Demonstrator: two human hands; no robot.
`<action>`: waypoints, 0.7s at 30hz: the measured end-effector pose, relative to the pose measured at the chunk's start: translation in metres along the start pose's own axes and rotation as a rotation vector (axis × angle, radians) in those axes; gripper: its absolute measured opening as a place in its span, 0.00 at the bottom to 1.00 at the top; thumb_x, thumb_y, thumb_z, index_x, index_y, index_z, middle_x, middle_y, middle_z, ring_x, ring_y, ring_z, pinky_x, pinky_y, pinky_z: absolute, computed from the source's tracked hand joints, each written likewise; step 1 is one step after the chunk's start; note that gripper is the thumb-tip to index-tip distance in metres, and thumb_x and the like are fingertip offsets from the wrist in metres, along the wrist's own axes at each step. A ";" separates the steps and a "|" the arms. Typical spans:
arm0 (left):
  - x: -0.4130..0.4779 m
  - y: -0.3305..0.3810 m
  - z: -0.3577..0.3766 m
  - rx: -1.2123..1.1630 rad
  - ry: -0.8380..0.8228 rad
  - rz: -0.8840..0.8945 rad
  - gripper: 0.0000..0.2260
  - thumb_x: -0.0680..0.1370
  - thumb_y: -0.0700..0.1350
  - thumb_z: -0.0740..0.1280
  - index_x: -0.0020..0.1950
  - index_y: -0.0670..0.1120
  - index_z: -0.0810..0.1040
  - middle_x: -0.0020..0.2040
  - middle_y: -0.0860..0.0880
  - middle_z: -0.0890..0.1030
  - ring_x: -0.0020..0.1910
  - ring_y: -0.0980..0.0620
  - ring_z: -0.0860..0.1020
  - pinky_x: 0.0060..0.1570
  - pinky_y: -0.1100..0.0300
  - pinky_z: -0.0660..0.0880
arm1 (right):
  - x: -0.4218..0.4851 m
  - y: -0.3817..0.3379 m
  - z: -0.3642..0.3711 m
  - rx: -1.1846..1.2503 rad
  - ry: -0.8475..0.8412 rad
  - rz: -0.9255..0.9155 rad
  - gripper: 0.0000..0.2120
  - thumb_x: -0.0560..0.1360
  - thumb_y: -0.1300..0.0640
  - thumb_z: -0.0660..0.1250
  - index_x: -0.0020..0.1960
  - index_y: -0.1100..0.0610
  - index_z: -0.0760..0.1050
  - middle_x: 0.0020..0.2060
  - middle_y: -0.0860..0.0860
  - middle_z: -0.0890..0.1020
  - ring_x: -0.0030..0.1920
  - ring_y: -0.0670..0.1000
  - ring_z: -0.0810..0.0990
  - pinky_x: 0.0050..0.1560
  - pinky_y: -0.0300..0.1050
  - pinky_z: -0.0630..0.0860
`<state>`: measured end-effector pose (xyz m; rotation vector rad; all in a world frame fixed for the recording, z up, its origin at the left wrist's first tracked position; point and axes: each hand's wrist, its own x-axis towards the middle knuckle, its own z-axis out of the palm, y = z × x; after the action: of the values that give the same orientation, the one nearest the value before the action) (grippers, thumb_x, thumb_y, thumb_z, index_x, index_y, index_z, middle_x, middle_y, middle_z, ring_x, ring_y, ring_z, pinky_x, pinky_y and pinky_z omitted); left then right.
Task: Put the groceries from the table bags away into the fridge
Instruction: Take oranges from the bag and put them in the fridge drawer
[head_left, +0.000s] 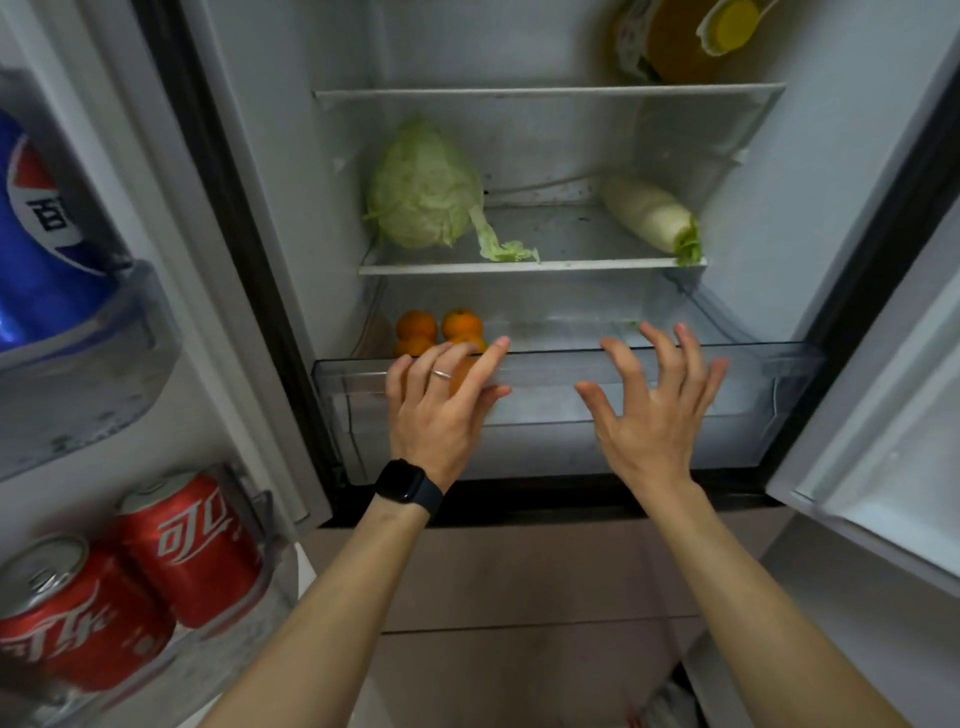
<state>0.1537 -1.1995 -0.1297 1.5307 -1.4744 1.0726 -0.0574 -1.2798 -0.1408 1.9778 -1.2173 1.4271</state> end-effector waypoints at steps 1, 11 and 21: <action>0.007 0.001 0.004 -0.011 -0.007 -0.020 0.16 0.83 0.58 0.58 0.69 0.59 0.74 0.59 0.50 0.79 0.61 0.49 0.72 0.69 0.51 0.57 | 0.006 0.002 0.003 0.004 -0.020 -0.001 0.22 0.80 0.35 0.60 0.65 0.47 0.73 0.68 0.54 0.70 0.75 0.59 0.61 0.75 0.67 0.47; 0.033 -0.010 0.039 -0.010 -0.126 -0.072 0.19 0.81 0.56 0.62 0.72 0.55 0.75 0.65 0.47 0.79 0.67 0.44 0.73 0.72 0.43 0.58 | 0.037 0.006 0.046 0.035 -0.103 0.052 0.25 0.79 0.36 0.62 0.70 0.48 0.74 0.73 0.54 0.69 0.79 0.59 0.56 0.77 0.60 0.42; 0.051 -0.017 0.070 -0.001 -0.399 -0.135 0.32 0.79 0.61 0.57 0.81 0.55 0.54 0.81 0.49 0.55 0.80 0.46 0.51 0.77 0.45 0.39 | 0.069 0.011 0.075 0.012 -0.334 0.101 0.24 0.82 0.39 0.51 0.76 0.44 0.65 0.80 0.51 0.58 0.81 0.54 0.44 0.78 0.59 0.40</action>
<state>0.1757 -1.2826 -0.1084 1.8925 -1.6007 0.7132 -0.0188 -1.3694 -0.1092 2.2560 -1.4693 1.1813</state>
